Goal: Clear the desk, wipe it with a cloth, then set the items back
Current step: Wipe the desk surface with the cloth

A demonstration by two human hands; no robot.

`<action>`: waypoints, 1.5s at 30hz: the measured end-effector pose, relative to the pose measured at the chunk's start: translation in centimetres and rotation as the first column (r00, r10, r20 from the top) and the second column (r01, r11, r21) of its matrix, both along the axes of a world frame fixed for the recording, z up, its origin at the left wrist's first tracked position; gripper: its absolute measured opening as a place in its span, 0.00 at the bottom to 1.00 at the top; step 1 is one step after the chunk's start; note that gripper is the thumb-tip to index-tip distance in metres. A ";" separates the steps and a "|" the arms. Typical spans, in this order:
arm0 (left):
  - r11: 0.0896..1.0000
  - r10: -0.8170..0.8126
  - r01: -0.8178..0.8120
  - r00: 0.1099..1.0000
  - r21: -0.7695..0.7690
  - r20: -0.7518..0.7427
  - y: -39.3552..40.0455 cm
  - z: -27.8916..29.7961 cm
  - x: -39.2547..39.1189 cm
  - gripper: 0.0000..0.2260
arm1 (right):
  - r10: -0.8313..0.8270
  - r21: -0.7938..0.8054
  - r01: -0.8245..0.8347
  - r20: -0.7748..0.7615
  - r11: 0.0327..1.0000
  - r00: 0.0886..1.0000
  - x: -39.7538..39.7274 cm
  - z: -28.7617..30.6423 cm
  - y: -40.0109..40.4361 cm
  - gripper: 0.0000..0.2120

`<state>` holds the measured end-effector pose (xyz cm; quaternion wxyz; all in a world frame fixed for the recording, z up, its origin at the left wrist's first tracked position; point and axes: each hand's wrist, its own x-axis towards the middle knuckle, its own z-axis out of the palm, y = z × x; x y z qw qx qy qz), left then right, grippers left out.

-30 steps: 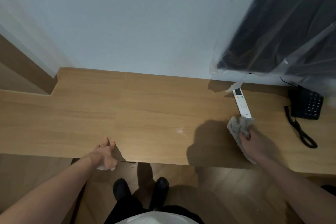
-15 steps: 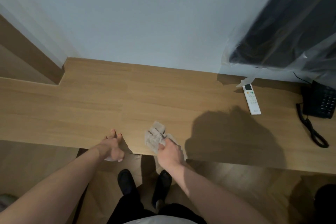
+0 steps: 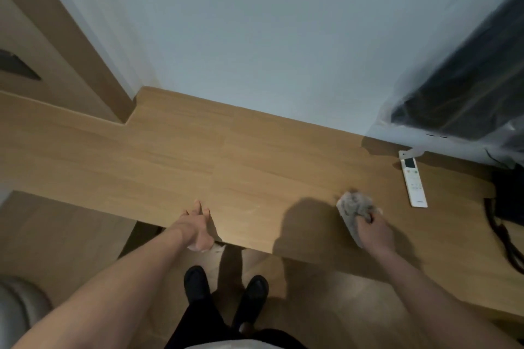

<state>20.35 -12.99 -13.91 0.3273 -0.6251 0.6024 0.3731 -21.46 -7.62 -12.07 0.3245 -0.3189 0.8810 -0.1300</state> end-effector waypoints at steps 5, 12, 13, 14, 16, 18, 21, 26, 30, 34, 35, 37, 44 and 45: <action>1.000 -0.007 0.007 1.000 0.001 0.003 0.0 0.4 -0.1 0.45 | 0.206 0.112 -0.200 -0.045 0.973 0.977 9.9 -5.2 3.2 0.15; 1.000 -0.015 0.015 1.000 0.011 0.008 0.1 0.2 -0.2 0.46 | 0.446 0.078 -0.489 0.306 0.869 0.841 19.8 -4.2 5.0 0.14; 1.000 -0.012 0.012 1.000 0.014 0.009 0.0 0.3 -0.1 0.47 | 0.463 0.052 -0.508 0.340 0.860 0.819 19.7 -3.6 4.8 0.14; 1.000 -0.015 0.015 1.000 0.015 0.011 0.0 0.3 -0.1 0.47 | 0.464 0.008 -0.496 0.340 0.868 0.818 19.1 -2.7 4.3 0.15; 1.000 -0.016 0.016 1.000 0.018 0.008 0.0 0.5 0.0 0.47 | 0.421 -0.118 -0.404 0.301 0.907 0.856 16.9 -0.2 3.1 0.16; 1.000 -0.010 0.009 1.000 0.016 0.006 -0.1 0.6 -0.1 0.47 | 0.340 -0.222 -0.289 0.245 0.931 0.908 12.9 2.1 2.2 0.17; 0.999 -0.019 0.018 1.000 0.026 0.012 0.0 0.7 -0.3 0.47 | 0.257 -0.277 -0.234 0.051 0.932 0.965 6.1 3.4 1.0 0.17; 0.999 0.007 -0.007 1.000 0.041 -0.005 0.0 0.6 -0.3 0.47 | 0.189 0.041 -0.189 0.008 0.981 0.982 -0.2 -1.3 2.4 0.23; 0.999 0.006 -0.006 1.000 0.052 0.001 -0.1 0.7 -0.2 0.48 | 0.163 0.040 -0.161 -0.045 0.986 0.986 6.9 -4.7 6.1 0.20; 0.997 -0.021 0.020 1.000 0.072 0.009 -0.4 0.8 -0.2 0.48 | 0.236 -0.052 -0.230 0.152 0.972 0.960 15.9 -5.1 8.2 0.21; 0.997 -0.027 0.026 1.000 0.078 0.016 -0.4 0.9 -0.2 0.47 | 0.300 -0.044 -0.297 0.207 0.954 0.931 17.2 -5.3 8.5 0.22; 0.995 -0.041 0.038 0.999 0.090 0.030 -0.6 1.0 -0.2 0.47 | 0.394 -0.039 -0.398 0.250 0.917 0.884 18.5 -4.8 8.8 0.22; 0.986 -0.152 0.147 0.986 0.078 0.066 -0.6 1.3 -0.1 0.46 | 0.238 -0.348 -0.169 0.165 0.922 0.957 15.6 0.1 1.9 0.22; 0.982 -0.176 0.170 0.981 0.084 0.079 -0.7 1.3 0.0 0.46 | 0.241 -0.341 -0.180 0.145 0.923 0.959 15.3 0.0 0.5 0.22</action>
